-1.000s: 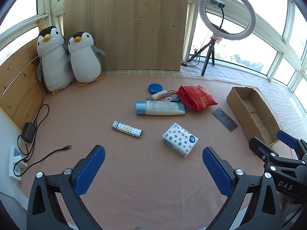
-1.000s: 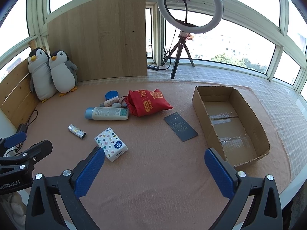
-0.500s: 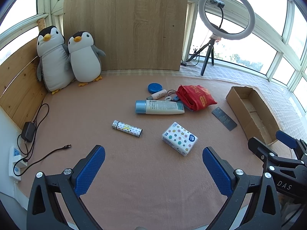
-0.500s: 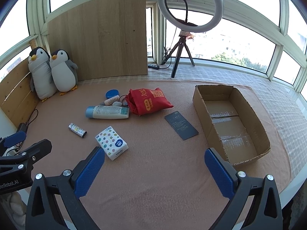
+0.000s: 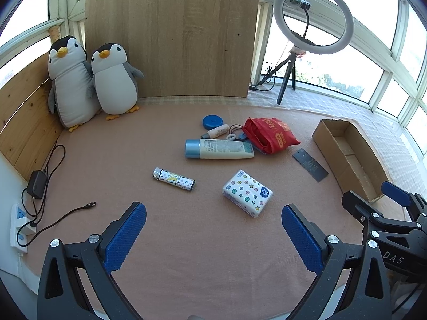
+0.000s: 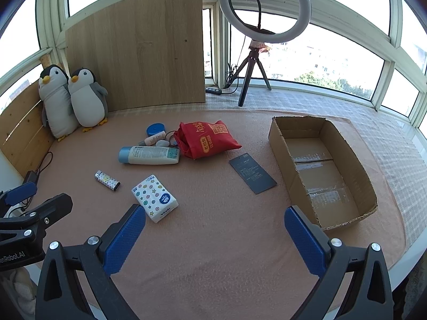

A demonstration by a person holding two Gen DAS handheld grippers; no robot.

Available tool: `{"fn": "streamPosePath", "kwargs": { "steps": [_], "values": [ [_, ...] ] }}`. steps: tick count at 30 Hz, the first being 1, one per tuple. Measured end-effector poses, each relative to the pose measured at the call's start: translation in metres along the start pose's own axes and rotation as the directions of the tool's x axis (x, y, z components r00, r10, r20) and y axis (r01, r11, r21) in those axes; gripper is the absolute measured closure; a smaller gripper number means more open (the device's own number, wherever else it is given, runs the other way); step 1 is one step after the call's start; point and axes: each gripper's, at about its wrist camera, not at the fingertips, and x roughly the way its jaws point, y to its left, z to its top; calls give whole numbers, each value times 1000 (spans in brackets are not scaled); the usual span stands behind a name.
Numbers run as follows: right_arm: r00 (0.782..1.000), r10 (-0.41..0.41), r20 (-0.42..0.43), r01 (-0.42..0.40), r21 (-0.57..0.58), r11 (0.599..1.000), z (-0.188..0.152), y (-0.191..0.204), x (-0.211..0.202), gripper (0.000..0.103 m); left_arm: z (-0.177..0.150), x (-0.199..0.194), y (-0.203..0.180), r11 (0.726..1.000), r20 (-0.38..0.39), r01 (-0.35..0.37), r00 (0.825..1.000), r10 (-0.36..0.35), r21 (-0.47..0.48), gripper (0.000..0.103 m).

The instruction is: Organize objects

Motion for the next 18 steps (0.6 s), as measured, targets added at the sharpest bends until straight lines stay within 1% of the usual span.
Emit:
{"fn": "streamPosePath", "kwargs": {
  "steps": [18],
  "values": [
    [1000, 4, -17, -3, 3, 1000, 1, 0, 8, 0, 4, 8, 2, 1000, -14, 17, 1000, -17, -6, 0]
  ]
}}
